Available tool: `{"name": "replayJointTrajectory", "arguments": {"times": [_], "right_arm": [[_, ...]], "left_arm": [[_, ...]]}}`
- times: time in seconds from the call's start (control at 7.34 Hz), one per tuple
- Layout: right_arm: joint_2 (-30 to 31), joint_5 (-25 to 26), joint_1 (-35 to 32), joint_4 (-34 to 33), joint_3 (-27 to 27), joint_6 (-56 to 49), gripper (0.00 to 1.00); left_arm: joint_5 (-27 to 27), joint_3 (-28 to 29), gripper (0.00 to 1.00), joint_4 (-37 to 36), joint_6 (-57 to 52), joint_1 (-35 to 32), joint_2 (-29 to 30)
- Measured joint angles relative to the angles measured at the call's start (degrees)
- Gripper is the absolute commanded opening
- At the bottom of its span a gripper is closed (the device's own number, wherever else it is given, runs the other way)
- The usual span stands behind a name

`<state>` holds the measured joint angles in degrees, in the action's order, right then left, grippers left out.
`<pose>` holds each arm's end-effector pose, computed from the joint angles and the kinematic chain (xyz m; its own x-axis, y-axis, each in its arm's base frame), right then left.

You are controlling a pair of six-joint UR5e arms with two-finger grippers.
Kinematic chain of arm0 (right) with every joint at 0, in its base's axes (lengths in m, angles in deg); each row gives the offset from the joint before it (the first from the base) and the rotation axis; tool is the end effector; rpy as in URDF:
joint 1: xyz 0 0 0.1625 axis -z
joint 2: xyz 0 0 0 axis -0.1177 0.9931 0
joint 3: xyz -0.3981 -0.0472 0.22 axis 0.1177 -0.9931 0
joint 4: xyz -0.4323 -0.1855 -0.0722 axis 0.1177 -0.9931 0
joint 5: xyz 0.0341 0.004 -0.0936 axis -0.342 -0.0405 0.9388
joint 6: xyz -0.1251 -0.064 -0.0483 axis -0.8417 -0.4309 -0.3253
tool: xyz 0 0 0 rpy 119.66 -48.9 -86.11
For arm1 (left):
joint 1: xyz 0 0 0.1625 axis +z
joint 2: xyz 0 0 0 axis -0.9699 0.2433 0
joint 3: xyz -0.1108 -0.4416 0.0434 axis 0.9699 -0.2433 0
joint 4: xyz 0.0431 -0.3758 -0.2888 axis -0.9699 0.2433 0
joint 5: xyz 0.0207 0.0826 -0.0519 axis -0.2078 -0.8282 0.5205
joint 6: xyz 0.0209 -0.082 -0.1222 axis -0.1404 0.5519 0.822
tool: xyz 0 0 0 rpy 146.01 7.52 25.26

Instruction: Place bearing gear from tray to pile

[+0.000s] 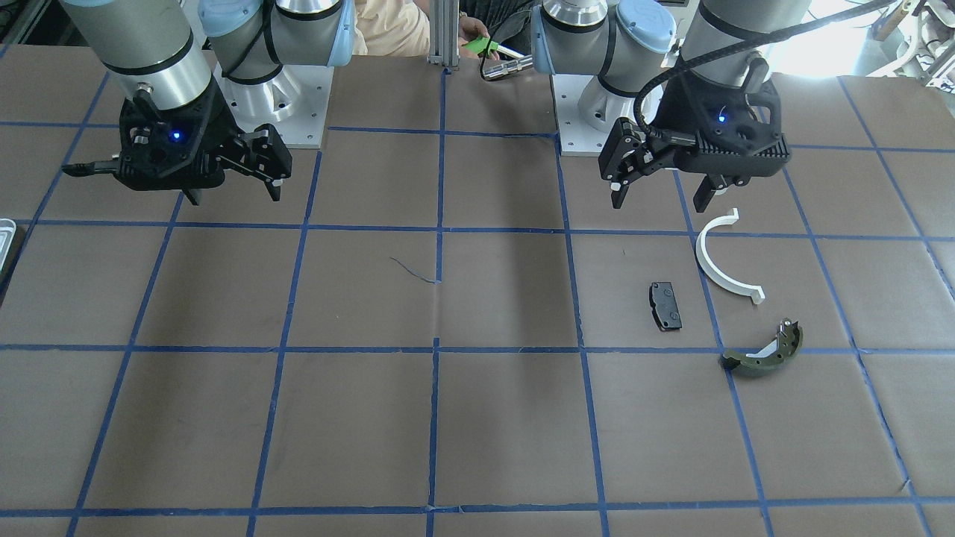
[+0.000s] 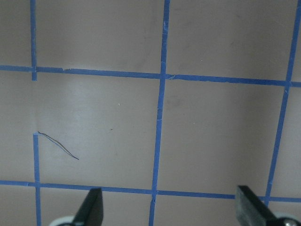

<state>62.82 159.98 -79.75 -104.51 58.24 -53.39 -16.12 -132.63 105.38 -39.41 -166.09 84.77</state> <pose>0.1024 -0.5470 0.4333 -0.9975 -0.0686 -0.0165 -0.0688 0.9975 0.0163 -0.1338 -0.5724 0.4966 -0.9991 0.0404 -0.0113 0.0413 0.9940 -0.1016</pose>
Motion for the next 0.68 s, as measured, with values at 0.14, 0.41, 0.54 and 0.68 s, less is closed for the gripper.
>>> {"name": "replayJointTrajectory", "arguments": {"times": [0.14,0.41,0.54,0.68], "right_arm": [[0.0,0.0,3.9,0.1,0.0,-2.4,1.00],[0.0,0.4,12.2,0.0,0.0,-10.3,1.00],[-0.1,1.3,16.1,-0.1,0.0,-15.0,1.00],[-0.1,2.8,20.0,-0.5,-0.1,-19.7,1.00]], "left_arm": [[0.0,0.0,1.00,0.0,0.0,0.0,0.0],[0.0,0.0,1.00,0.0,0.0,0.0,0.0],[0.0,0.0,1.00,0.0,0.0,0.0,0.0],[0.0,0.0,1.00,0.0,0.0,0.0,0.0]]}}
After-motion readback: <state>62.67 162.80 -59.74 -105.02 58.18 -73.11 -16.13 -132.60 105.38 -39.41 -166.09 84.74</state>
